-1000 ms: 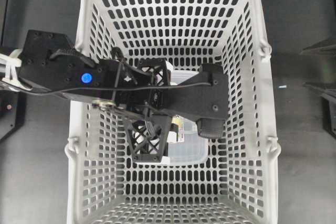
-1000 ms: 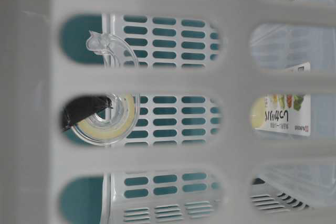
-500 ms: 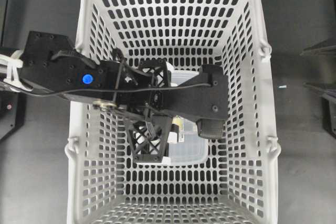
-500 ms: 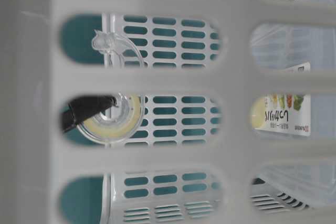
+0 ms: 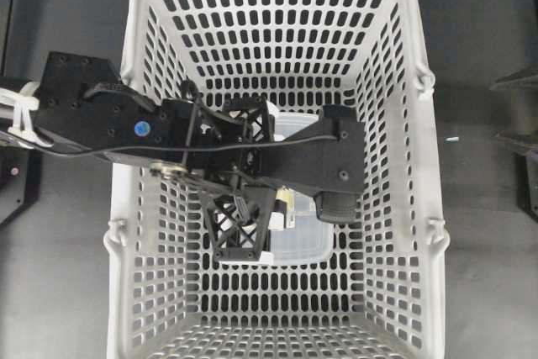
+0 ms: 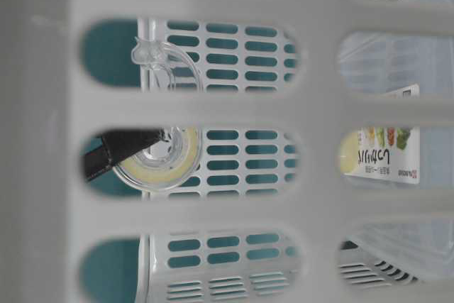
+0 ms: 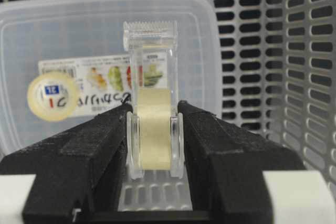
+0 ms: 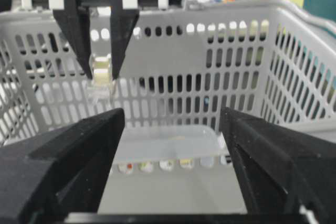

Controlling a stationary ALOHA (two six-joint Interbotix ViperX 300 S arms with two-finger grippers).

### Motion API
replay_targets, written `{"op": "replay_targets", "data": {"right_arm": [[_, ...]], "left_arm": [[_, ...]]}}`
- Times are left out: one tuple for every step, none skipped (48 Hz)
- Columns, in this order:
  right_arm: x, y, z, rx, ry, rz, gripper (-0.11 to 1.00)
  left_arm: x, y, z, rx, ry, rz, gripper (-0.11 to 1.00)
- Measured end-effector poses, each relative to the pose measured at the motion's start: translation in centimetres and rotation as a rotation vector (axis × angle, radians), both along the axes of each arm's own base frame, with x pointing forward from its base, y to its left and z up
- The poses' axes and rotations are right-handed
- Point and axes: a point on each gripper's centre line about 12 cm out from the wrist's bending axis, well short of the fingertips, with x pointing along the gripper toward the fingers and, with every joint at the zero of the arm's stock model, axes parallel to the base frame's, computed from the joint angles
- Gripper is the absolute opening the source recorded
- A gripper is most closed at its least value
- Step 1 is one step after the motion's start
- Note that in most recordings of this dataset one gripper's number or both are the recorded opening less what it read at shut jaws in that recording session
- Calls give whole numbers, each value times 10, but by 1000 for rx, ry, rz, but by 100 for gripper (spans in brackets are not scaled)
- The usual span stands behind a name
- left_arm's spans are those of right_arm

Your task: Pick up the tape dispenser from the shopping basket with the left arm.

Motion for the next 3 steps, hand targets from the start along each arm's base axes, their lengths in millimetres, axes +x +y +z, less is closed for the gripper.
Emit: {"op": "replay_targets", "data": {"right_arm": [[-1,0,0,0,5,0,71],[-1,0,0,0,5,0,71],[-1,0,-1,0,8,0,71]], "left_arm": [[0,-1,0,1,0,-3,29],[0,0,0,1,0,-1,29],[0,-1,-1,1,1,-3,29]]}}
